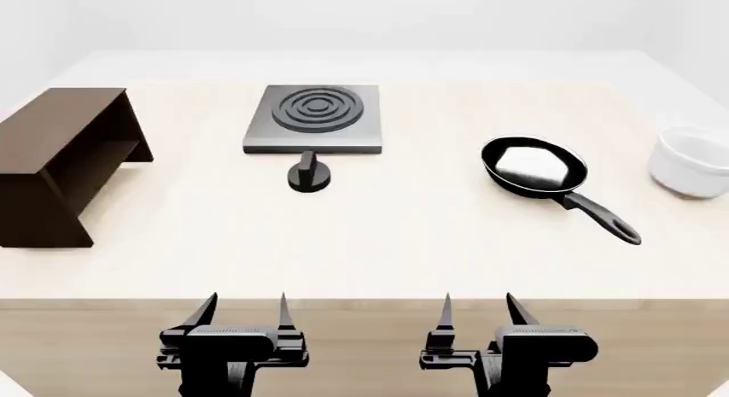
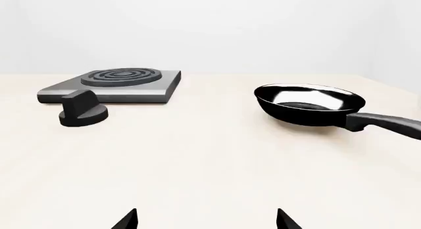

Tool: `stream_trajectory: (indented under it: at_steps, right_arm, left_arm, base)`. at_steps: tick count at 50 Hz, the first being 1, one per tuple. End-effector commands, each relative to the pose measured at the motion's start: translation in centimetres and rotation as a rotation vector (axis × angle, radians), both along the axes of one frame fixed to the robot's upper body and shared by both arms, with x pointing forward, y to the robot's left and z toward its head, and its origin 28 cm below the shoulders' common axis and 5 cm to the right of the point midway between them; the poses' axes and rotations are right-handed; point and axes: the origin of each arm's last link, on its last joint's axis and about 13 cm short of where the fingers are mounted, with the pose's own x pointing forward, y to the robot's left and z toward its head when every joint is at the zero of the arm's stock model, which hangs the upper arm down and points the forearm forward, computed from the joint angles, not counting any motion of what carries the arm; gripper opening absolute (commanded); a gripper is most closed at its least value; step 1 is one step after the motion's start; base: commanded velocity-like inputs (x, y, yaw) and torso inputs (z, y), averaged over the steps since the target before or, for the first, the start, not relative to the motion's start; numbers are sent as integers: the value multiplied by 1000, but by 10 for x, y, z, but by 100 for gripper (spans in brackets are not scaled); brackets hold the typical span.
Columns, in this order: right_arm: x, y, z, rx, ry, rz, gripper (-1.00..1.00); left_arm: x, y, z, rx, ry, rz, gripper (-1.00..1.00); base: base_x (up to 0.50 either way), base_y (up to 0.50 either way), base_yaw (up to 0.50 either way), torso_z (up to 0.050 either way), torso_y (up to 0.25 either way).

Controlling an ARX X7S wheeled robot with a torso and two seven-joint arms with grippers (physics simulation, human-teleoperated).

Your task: Turn on the stove and put the frying pan on it.

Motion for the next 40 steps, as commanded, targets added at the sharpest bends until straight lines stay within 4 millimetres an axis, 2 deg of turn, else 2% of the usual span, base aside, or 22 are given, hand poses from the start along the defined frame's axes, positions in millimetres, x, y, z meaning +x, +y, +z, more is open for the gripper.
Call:
stream_trajectory:
  at_steps: [1,17,25,30,31,32,40]
  right_arm:
    - [-4,3,1,-31,-15,25,100]
    - [3,-2,4,-29,-5,-50,100]
    - [5,-3,16,-28,-17,-61,100]
    - [6,-3,17,-30,-25,-65,100]
    - [9,-8,30,-34,-58,-31,100]
    - [6,-3,15,-31,-21,-68,100]
    - [7,-3,15,-35,-23,-69,100]
  left_arm:
    - [-3,-2,0,-1,6,-32,100]
    - [2,-1,4,27,16,-1,100]
    - [3,0,7,23,-2,-4,100]
    - [3,1,7,16,5,16,100]
    - [27,7,30,-54,-133,-30,100]
    - [4,1,7,19,33,23,100]
    - [-3,5,17,75,40,78,100]
  base:
    - [0,0,0,0,0]
    - [0,0,0,0,0]
    - [0,0,0,0,0]
    - [0,0,0,0,0]
    - [0,0,0,0,0]
    - [0,0,0,0,0]
    - [0,0,0,0,0]
